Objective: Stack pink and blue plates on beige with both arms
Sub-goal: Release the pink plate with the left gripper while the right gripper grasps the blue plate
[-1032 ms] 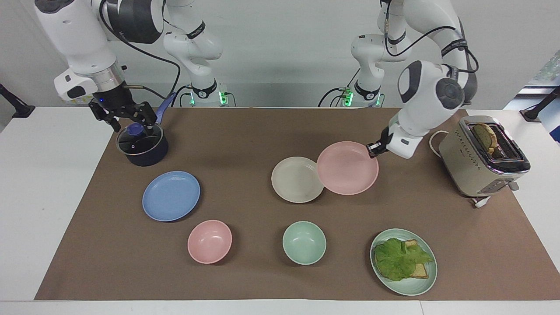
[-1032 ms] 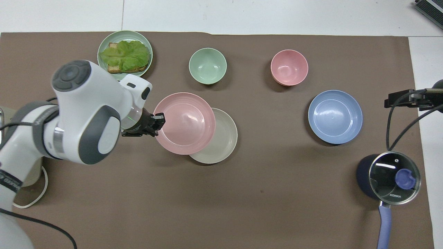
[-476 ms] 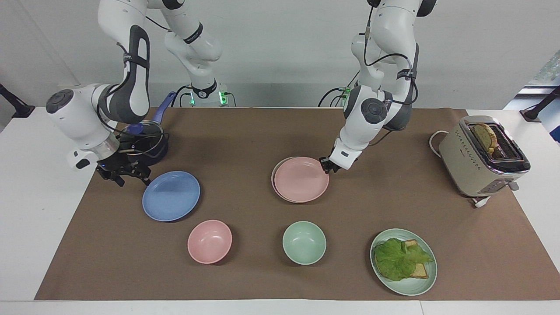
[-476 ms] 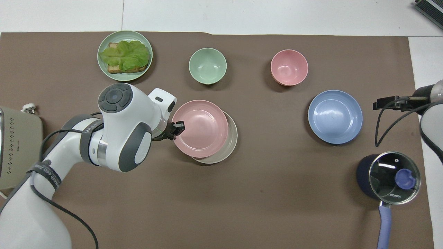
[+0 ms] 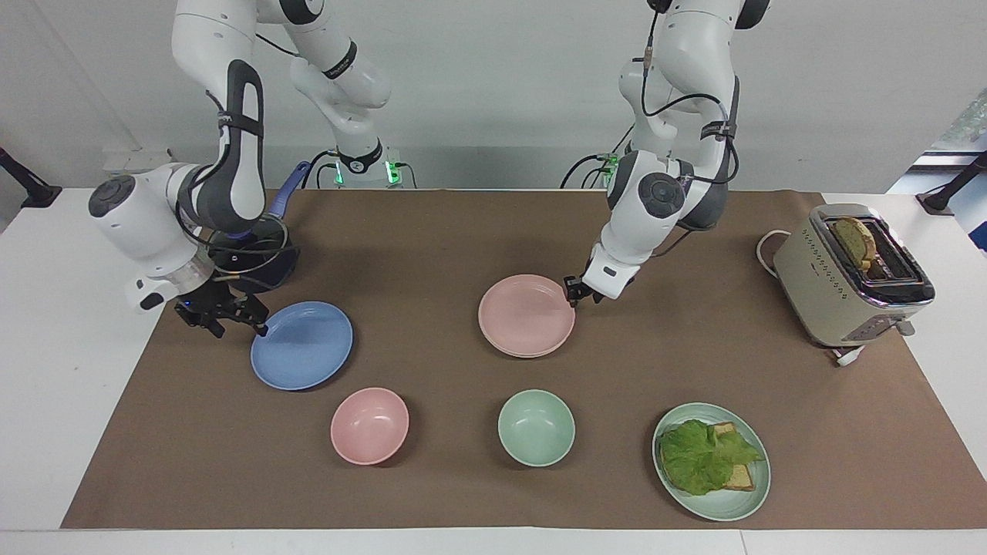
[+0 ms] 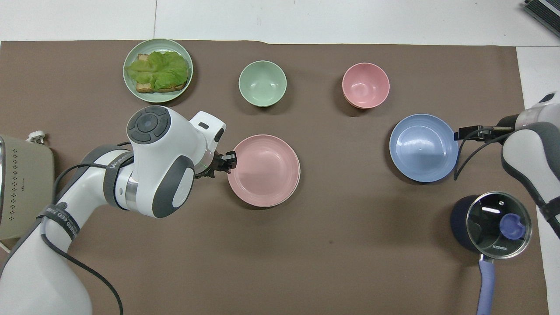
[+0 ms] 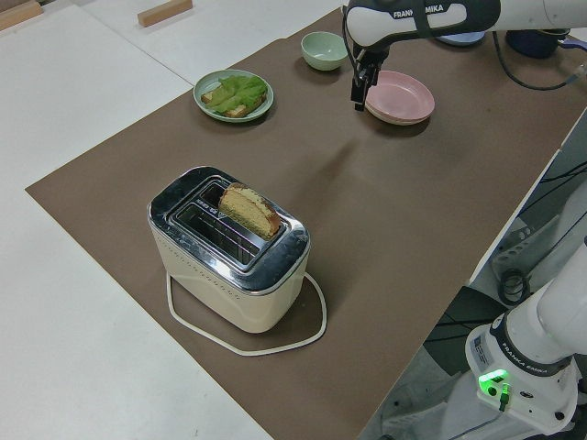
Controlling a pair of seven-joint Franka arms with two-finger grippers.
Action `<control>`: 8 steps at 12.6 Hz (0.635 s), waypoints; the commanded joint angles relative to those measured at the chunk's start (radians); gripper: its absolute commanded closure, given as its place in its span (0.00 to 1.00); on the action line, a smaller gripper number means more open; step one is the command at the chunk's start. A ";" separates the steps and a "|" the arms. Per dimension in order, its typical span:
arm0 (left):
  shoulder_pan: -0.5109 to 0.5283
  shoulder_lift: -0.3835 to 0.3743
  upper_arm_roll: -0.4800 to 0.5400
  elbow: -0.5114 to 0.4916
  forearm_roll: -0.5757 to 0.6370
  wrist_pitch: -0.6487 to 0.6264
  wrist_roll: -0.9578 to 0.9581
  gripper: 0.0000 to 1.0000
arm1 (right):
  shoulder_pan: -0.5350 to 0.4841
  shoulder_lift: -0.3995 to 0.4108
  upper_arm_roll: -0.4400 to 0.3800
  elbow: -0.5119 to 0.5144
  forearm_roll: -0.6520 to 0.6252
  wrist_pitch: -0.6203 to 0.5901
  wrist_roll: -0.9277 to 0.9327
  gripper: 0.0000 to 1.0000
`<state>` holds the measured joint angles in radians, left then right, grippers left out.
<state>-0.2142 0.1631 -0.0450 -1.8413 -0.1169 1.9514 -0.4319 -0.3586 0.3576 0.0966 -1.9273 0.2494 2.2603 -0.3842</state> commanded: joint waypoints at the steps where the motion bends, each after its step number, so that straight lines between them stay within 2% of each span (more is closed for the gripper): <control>1: 0.142 -0.069 -0.007 0.019 0.039 -0.062 0.186 0.00 | -0.011 -0.002 0.011 -0.022 0.027 0.018 -0.033 0.22; 2: 0.165 -0.080 -0.006 0.030 0.069 -0.062 0.252 0.00 | -0.011 0.003 0.011 -0.024 0.030 0.016 -0.030 0.27; 3: 0.170 -0.083 -0.006 0.058 0.118 -0.060 0.290 0.00 | -0.011 0.010 0.011 -0.024 0.039 0.016 -0.030 0.38; 4: 0.188 -0.082 -0.006 0.116 0.135 -0.074 0.301 0.00 | -0.013 0.011 0.011 -0.022 0.044 0.012 -0.030 0.51; 6: 0.193 -0.083 -0.006 0.225 0.138 -0.161 0.323 0.00 | -0.011 0.011 0.011 -0.022 0.044 0.010 -0.030 0.91; 7: 0.197 -0.085 -0.006 0.262 0.140 -0.208 0.370 0.00 | -0.013 0.011 0.011 -0.019 0.050 0.005 -0.031 1.00; 8: 0.209 -0.086 -0.004 0.276 0.137 -0.229 0.401 0.00 | -0.014 0.012 0.011 -0.010 0.059 -0.004 -0.033 1.00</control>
<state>-0.0292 0.0735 -0.0410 -1.6192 0.0018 1.7896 -0.0884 -0.3586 0.3672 0.0981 -1.9418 0.2639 2.2602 -0.3843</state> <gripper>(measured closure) 0.000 0.780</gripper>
